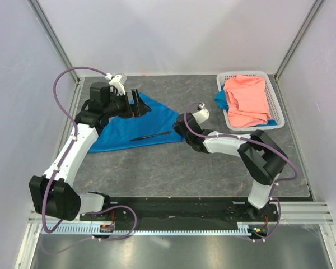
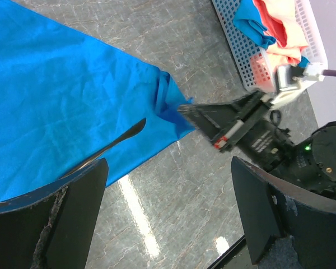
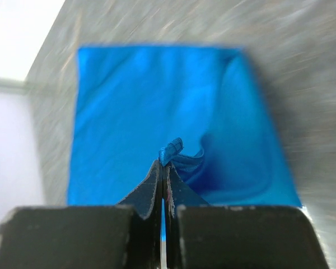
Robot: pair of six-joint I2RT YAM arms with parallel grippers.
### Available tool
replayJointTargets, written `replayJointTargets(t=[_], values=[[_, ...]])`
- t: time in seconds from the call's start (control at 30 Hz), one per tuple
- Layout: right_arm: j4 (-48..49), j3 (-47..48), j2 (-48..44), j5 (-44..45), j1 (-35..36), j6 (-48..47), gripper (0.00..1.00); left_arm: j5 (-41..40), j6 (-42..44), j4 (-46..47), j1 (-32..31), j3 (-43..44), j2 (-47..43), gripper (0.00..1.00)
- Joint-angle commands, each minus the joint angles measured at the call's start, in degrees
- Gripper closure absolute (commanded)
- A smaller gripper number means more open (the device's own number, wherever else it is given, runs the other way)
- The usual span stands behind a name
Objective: Fold the napkin, place the utensils inside, and roll it up
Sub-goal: Fold the napkin
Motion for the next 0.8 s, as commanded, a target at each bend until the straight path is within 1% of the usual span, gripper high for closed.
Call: replayJointTargets(t=[0.0,0.37,0.57,0.77], values=[[7.7,5.4,6.1,-7.8,2.1,-1.9,1.00,-1.1,-1.2,1.8,0.3,-0.1,-0.8,0.02],[14.3,13.4,16.7,-12.7,7.4,0.9,1.00,-1.0,-1.3,1.9,0.6,-0.1,-1.3,0.02],[15.8,17.8,20.5,-14.6,8.5,0.6,1.00,-0.9,-1.3,1.9,1.0,-0.1,-1.4,0.02],[16.2,19.8,22.6,-16.3,8.8,0.4,1.00,-0.8,-1.4,1.9,1.3,0.0,-1.5,0.02]])
